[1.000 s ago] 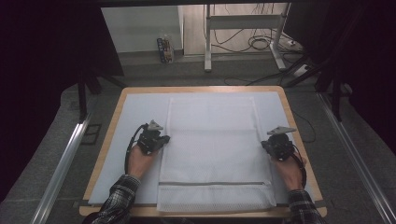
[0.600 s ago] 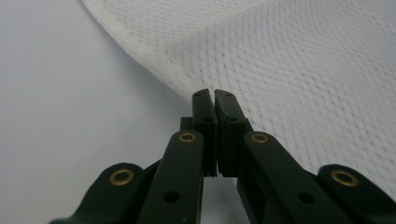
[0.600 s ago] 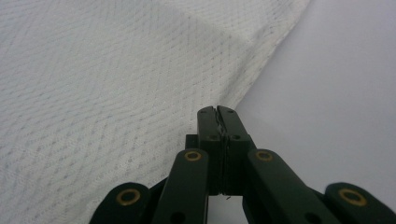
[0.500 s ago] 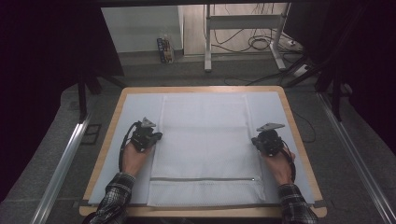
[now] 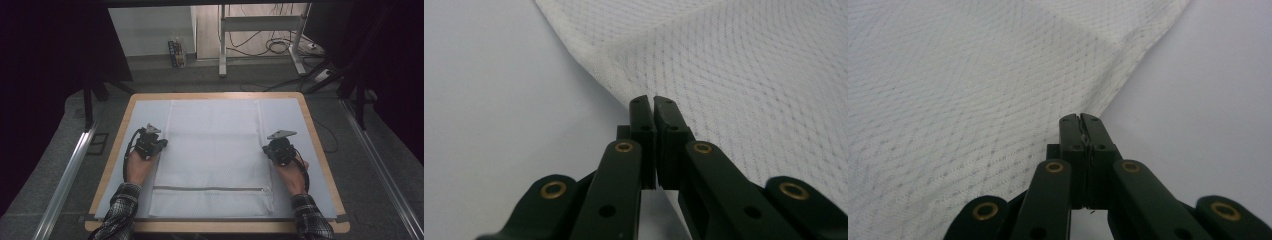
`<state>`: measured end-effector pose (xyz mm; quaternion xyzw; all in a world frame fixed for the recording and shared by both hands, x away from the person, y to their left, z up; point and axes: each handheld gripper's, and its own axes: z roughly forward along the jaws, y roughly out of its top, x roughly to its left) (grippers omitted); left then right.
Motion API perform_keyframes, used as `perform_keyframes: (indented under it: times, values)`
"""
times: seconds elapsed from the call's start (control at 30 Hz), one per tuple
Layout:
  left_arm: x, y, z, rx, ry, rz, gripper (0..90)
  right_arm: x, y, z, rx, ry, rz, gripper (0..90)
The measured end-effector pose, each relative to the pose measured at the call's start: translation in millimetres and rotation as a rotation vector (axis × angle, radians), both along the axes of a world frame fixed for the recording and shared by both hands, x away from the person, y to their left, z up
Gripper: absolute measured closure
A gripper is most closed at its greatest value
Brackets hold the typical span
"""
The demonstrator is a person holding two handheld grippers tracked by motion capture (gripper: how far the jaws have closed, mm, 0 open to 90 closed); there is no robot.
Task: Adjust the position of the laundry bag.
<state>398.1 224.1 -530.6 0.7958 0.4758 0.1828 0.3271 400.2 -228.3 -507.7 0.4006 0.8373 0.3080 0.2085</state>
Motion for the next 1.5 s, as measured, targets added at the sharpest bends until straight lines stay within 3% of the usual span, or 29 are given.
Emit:
perform_keyframes:
  times: [0.5, 0.63, 0.87, 1.1, 1.27, 1.5]
  values:
    - [-0.9, 0.8, -1.5, -0.011, 0.0, 0.005, 86.0, 0.1, 0.0, -1.7, -0.005, 0.002, 0.014, 87.6]
    - [-1.7, 2.2, -0.9, -0.023, -0.009, 0.008, 75.3, 0.1, -0.7, -1.7, -0.005, 0.007, 0.017, 84.0]
    - [-7.5, 6.4, 4.8, -0.048, -0.056, 0.018, 52.1, -0.7, -1.6, -0.6, 0.01, 0.001, 0.02, 68.9]
    - [-16.6, 12.9, 9.9, -0.081, -0.09, 0.026, 34.9, -3.8, -3.5, 1.8, 0.003, -0.007, 0.034, 56.8]
    - [-24.2, 11.7, 11.5, -0.07, -0.11, 0.006, 28.6, -7.1, -3.8, 2.5, -0.005, -0.01, 0.049, 50.8]
    - [-40.3, 4.3, 15.4, -0.095, -0.119, -0.043, 19.2, -14.8, -5.3, 5.4, -0.004, -0.011, 0.061, 39.6]
